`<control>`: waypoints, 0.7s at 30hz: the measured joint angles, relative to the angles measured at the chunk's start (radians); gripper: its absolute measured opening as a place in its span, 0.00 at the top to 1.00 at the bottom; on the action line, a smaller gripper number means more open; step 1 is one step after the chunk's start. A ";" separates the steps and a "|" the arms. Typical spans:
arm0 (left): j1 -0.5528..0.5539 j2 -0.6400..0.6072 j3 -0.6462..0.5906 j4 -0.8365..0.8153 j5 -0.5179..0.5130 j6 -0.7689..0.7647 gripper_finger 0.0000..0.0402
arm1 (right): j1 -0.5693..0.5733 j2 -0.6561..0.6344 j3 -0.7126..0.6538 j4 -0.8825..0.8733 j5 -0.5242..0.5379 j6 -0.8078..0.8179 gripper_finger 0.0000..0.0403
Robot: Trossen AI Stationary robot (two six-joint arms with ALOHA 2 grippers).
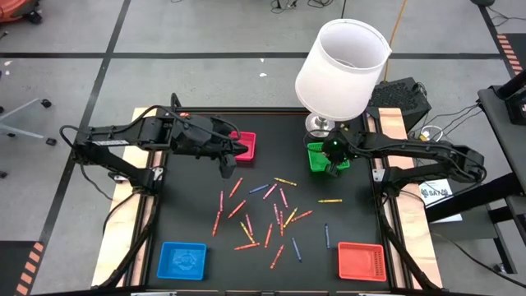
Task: Sort crayons
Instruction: Put the red crayon into the green basket
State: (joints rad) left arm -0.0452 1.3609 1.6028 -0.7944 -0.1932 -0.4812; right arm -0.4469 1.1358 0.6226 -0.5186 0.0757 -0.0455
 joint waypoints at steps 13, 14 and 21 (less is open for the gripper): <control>-0.001 0.000 0.000 0.000 0.001 0.024 1.00 | 0.000 0.133 -0.002 0.056 0.000 0.040 0.95; -0.001 0.000 0.000 0.000 0.001 0.023 1.00 | 0.000 0.142 -0.002 0.062 0.000 0.055 0.94; -0.001 0.000 0.000 0.000 0.006 0.016 1.00 | 0.000 0.152 -0.002 0.068 0.000 0.110 0.82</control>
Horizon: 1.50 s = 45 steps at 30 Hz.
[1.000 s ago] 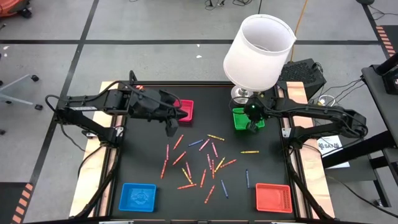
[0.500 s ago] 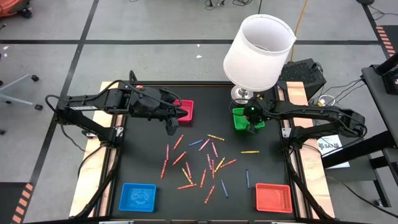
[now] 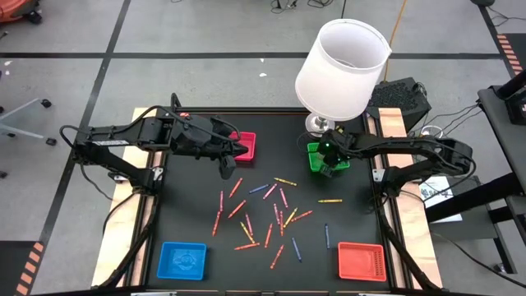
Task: Sort crayons
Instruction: Put the red crayon into the green basket
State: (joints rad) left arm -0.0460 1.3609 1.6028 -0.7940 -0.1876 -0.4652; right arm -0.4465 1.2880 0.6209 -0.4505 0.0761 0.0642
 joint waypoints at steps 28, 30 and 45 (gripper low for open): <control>-0.090 0.000 0.000 -0.297 0.128 -0.118 1.00 | 0.233 -0.219 0.339 -0.347 -0.107 0.567 0.73; -0.110 0.000 0.000 -0.315 0.126 -0.138 1.00 | 0.278 -0.218 0.339 -0.347 -0.106 0.600 0.73; -0.228 0.000 0.000 -0.318 0.066 -0.234 1.00 | 0.425 -0.219 0.339 -0.347 -0.124 0.771 0.73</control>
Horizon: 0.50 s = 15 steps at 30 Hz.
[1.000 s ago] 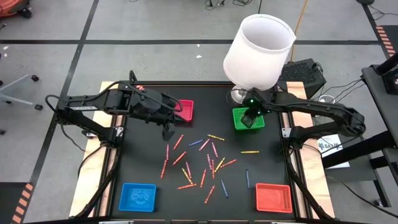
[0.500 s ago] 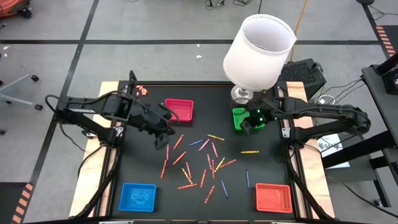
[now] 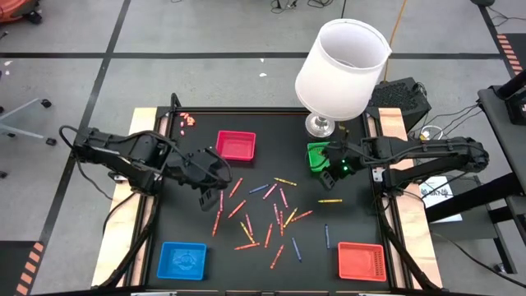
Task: Sort crayons
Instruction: Put the red crayon into the green basket
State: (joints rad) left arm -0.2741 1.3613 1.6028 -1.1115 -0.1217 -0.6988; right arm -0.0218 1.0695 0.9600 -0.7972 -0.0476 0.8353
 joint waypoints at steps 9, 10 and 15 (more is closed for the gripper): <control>-0.079 0.000 -0.035 -0.038 -0.124 -0.076 1.00 | 0.069 0.000 0.000 0.041 -0.033 0.124 0.73; -0.084 0.000 -0.048 -0.047 -0.127 -0.110 1.00 | 0.082 0.000 0.000 0.051 -0.032 0.135 0.73; -0.115 0.000 -0.139 -0.059 -0.114 -0.352 1.00 | 0.149 0.000 0.000 0.083 0.026 0.186 0.73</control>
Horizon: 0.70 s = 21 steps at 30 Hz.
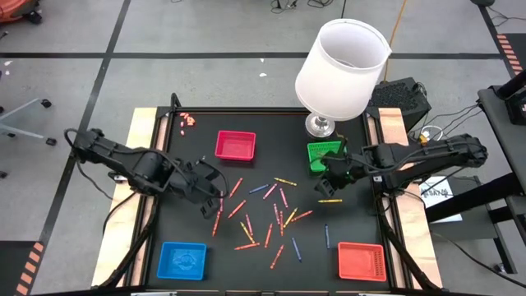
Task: Sort crayons
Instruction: Put the red crayon into the green basket
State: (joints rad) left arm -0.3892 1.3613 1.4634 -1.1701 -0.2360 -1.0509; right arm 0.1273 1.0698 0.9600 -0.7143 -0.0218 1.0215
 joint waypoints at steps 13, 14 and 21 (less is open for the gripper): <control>0.020 0.000 -0.275 0.046 0.169 -0.445 1.00 | 0.092 0.000 0.000 0.000 0.101 0.064 0.73; 0.021 0.000 -0.293 0.062 0.184 -0.445 1.00 | 0.094 0.000 0.000 0.000 0.101 0.067 0.73; 0.033 0.000 -0.390 0.160 0.181 -0.472 0.96 | 0.114 0.000 0.000 0.000 0.103 0.067 0.73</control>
State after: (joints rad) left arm -0.3557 1.3613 1.0731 -1.0101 -0.0553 -1.5233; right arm 0.2408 1.0698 0.9600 -0.7147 0.0810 1.0885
